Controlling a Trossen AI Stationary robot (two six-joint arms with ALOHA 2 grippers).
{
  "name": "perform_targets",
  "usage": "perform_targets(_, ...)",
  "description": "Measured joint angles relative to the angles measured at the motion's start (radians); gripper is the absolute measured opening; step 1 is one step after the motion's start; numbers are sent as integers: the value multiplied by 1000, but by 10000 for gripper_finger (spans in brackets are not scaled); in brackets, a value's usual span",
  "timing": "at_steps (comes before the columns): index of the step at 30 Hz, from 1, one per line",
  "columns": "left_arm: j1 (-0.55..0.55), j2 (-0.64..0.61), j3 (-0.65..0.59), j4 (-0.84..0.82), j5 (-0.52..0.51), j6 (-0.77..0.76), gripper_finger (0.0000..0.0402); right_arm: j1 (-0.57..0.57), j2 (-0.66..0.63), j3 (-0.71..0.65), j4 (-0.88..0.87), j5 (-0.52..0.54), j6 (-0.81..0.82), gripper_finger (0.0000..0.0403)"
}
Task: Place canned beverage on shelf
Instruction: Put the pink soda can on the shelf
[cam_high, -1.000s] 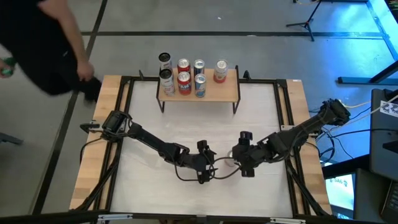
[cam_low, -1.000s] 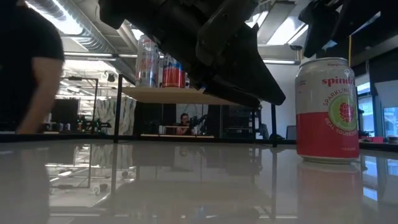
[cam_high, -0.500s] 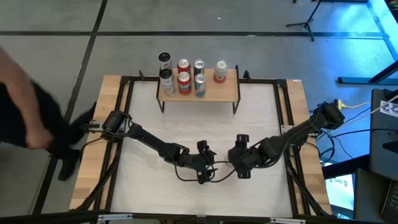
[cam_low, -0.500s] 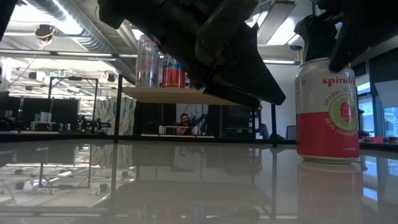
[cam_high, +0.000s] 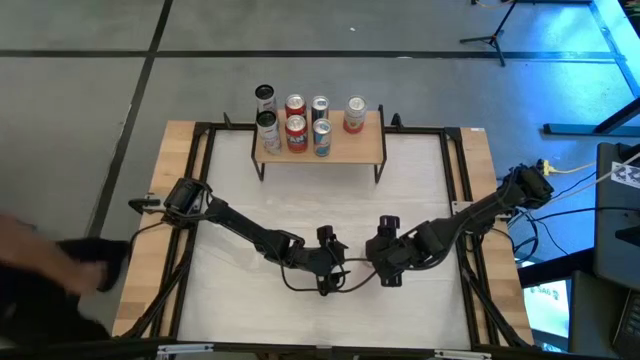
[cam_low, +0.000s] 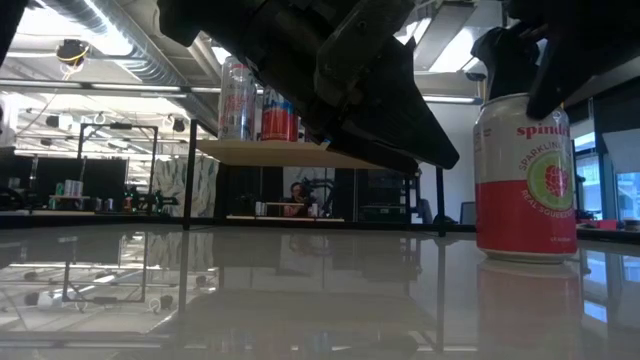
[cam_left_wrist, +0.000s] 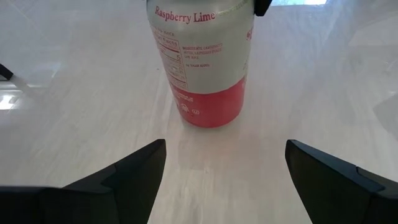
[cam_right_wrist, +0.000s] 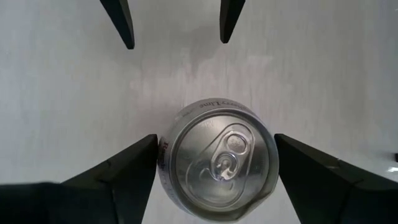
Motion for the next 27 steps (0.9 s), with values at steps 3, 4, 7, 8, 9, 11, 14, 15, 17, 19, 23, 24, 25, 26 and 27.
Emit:
perform_targets(3, 0, 0, 0, 0, 0, 0, 321, 0, 1, 4, -2, -3, 0, 305)
perform_targets(4, 0, 0, 0, 0, 0, 0, 321, 0, 1, 4, -2, -7, 0, 305)
perform_targets(7, 0, 0, 0, 0, 0, 0, 321, 0, 1, 4, -2, -8, -2, 305)
perform_targets(8, 0, 0, 0, 0, 0, 0, 321, -1, 1, 4, -2, -8, 0, 305)
perform_targets(9, 0, 0, 0, 0, 0, -1, 321, -2, 1, 4, -2, -8, 1, 305)
perform_targets(11, 0, 0, 0, 0, 0, -1, 321, -8, 1, 4, -1, -11, 2, 307)
perform_targets(14, -3, 0, 0, 0, 0, -1, 321, -7, 2, 4, -1, -19, 5, 325)
perform_targets(15, -4, 0, 0, 0, 0, -1, 321, -7, 3, 3, -2, -22, 4, 336)
perform_targets(17, -5, 0, 0, 0, 0, -1, 321, -7, 4, 2, -4, -35, 4, 361)
perform_targets(19, -5, 0, 0, 0, 0, -1, 321, -7, 4, 2, -4, -41, 4, 385)
perform_targets(23, -4, 0, 0, 0, 0, -1, 321, -6, 4, 2, -1, 5, -4, 391)
perform_targets(24, -4, 0, 0, 0, 0, -1, 321, -6, 4, 2, -1, 18, -5, 387)
perform_targets(25, -4, 0, 0, 0, 0, -1, 321, -6, 4, 2, -2, 24, -3, 382)
perform_targets(26, -4, 0, 0, 0, 0, -1, 321, -6, 4, 2, -1, 24, -2, 378)
perform_targets(27, -4, 0, 0, 0, 0, -1, 321, -6, 4, 2, -1, 22, -2, 374)
